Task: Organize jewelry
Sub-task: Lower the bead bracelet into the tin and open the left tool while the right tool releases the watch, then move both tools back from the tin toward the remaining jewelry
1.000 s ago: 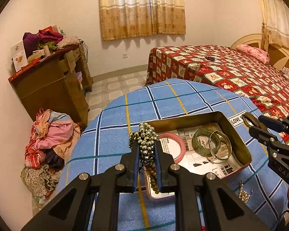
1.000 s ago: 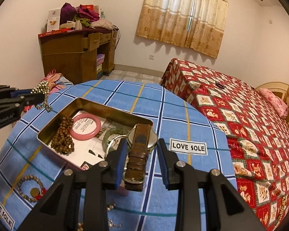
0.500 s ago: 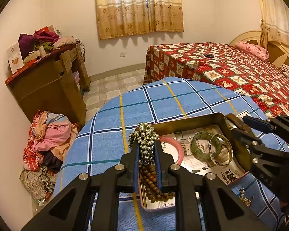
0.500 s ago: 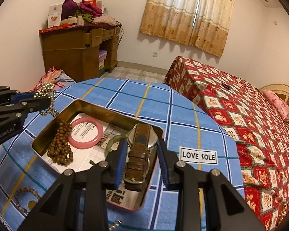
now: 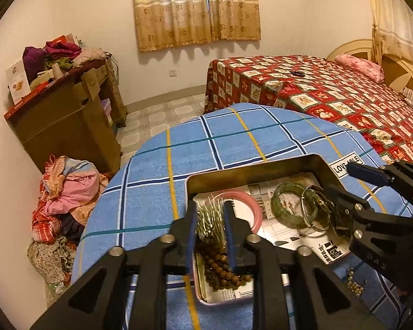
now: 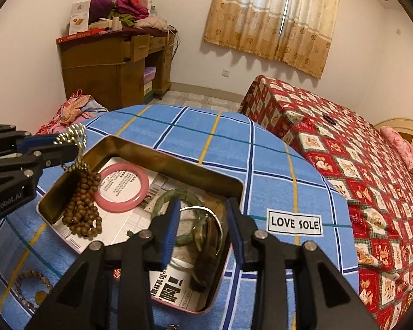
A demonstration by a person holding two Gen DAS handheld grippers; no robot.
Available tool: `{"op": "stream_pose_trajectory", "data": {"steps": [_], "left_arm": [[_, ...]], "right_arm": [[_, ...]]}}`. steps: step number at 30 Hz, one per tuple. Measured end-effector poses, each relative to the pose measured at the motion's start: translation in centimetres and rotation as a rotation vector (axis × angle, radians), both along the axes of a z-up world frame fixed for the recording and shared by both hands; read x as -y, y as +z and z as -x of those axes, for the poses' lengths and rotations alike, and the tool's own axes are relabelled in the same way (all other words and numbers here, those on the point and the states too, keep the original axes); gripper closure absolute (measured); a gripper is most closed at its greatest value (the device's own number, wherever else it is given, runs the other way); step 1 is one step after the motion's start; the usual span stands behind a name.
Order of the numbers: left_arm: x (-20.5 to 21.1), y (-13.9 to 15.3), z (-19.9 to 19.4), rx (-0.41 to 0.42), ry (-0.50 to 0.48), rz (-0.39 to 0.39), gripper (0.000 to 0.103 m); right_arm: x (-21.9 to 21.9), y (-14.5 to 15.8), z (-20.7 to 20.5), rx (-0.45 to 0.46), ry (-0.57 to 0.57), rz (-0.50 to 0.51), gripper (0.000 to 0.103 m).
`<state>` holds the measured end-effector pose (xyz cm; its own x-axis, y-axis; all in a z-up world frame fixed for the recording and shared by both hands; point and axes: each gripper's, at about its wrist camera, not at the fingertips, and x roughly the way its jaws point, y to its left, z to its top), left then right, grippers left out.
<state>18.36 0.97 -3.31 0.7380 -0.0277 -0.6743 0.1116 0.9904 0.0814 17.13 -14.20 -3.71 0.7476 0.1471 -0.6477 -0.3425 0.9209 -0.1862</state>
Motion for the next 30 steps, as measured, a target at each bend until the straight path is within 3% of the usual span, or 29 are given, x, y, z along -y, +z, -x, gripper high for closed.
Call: {"op": "stream_pose_trajectory", "data": {"steps": [2,3,14,30], "left_arm": [[-0.1,0.1,0.2,0.017,0.017,-0.003,0.043],[-0.2,0.3,0.3,0.028,0.025,-0.003,0.040],[-0.3,0.4,0.4,0.023,0.038,0.000,0.040],[-2.0,-0.6,3.4,0.012,0.063,-0.004,0.040]], "right_arm": [[0.1,0.0,0.2,0.004,-0.003,-0.005,0.051],[0.1,0.0,0.2,0.006,-0.005,-0.005,0.049],[0.2,0.0,0.7,0.014,-0.014,-0.004,0.037],[1.2,-0.2,2.8,0.014,-0.029,0.009,0.031]]}}
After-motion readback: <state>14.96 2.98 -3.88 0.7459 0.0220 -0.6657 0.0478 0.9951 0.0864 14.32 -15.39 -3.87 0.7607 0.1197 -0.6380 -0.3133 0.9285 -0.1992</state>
